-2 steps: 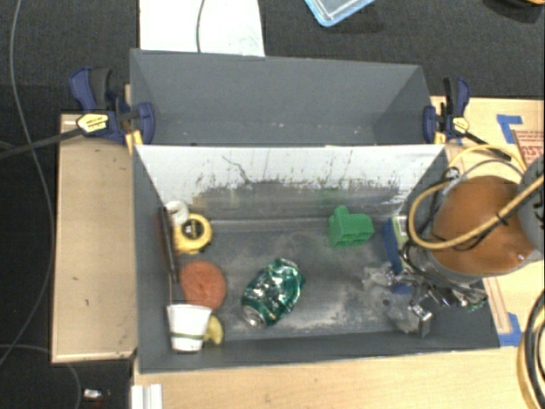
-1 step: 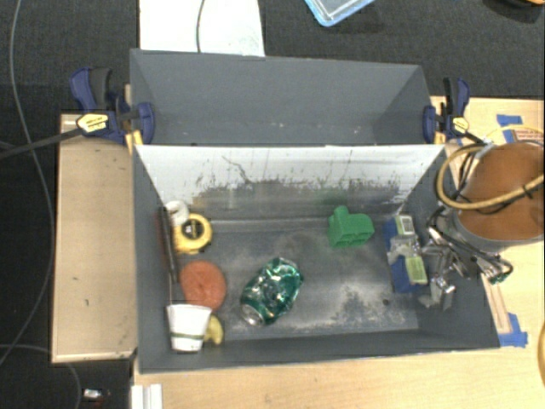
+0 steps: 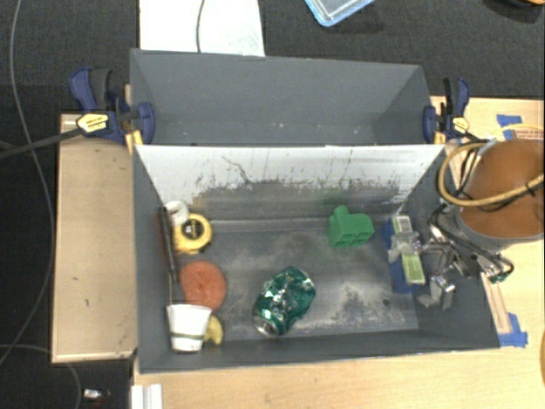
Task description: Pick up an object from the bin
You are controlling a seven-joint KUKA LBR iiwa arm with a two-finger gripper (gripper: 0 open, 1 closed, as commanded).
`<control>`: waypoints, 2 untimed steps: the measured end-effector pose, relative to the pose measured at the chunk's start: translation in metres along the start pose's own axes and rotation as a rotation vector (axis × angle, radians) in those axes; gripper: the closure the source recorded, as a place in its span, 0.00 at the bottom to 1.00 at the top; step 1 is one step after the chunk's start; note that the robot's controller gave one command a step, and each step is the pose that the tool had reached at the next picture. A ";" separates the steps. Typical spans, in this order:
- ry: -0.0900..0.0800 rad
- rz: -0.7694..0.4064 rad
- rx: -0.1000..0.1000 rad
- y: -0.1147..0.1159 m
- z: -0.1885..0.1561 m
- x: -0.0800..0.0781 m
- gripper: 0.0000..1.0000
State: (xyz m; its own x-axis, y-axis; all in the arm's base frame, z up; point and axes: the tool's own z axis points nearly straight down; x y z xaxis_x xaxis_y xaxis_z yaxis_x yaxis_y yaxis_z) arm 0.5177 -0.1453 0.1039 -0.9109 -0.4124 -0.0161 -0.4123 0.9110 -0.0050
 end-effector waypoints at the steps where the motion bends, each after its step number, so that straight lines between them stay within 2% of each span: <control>1: -0.003 -0.035 0.003 0.004 0.019 -0.024 0.00; 2: -0.004 -0.088 0.002 0.003 0.006 -0.016 0.00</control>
Offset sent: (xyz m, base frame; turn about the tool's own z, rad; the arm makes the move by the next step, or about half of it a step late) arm -0.0016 0.0010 0.0212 0.5391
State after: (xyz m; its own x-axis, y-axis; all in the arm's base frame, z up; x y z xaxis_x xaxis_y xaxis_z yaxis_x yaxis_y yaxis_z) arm 0.5307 -0.1360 0.0979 -0.8709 -0.4910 -0.0195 -0.4910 0.8711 -0.0087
